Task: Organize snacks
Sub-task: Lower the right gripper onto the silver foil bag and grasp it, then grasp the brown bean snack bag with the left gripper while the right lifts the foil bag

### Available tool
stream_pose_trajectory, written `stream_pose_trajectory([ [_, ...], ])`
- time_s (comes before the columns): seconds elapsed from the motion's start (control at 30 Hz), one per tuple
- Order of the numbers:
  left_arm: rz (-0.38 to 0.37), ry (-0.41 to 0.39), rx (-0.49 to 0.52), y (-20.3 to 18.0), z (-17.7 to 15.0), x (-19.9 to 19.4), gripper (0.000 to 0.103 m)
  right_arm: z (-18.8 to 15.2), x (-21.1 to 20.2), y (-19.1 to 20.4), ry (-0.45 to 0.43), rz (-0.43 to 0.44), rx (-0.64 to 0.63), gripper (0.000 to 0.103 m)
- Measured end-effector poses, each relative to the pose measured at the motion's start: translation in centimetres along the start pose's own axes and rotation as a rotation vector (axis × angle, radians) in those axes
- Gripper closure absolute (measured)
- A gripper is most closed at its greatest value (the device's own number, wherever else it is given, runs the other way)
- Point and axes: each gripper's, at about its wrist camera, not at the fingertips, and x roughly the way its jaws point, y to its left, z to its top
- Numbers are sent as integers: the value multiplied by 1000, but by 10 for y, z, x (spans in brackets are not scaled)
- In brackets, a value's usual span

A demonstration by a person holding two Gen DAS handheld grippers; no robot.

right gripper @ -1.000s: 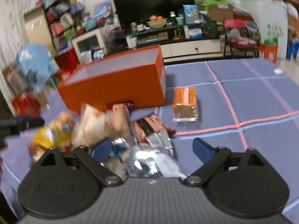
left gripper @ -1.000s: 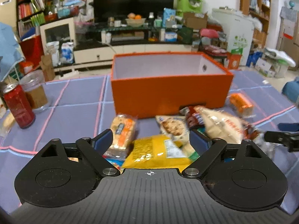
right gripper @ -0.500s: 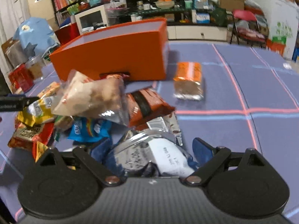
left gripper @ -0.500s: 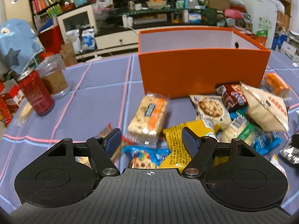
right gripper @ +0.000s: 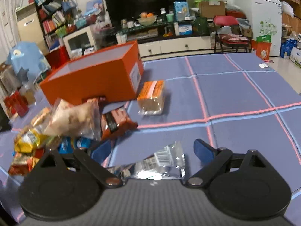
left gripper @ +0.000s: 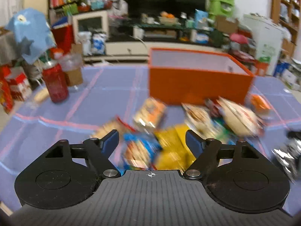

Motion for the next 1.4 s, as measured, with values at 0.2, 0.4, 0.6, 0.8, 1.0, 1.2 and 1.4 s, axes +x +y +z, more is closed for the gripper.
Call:
stream_pose_trajectory([
  [0.2,-1,77,186,-47,-45,3,62,1,-4,1,-12,38,28,10],
  [0.4,-24,82,196,-60,-43,15,65,2,-6,-1,-18,51,52,10],
  [0.6,-30,124,235,-62,-44,23,75,4,-8,2,-24,74,52,10],
  [0.8,-151,227,275,-64,-63,8,89,4,-11,2,-34,86,56,10],
  [1.0,-131,148,385,-57,-27,12,76,3,-11,-1,-35,80,76,10],
  [1.2,-219,182,444,-55,-6,47,78,3,-9,0,-29,77,72,10],
  [1.4,-246,209,420,-50,5,77,70,3,-6,2,-13,83,66,10],
])
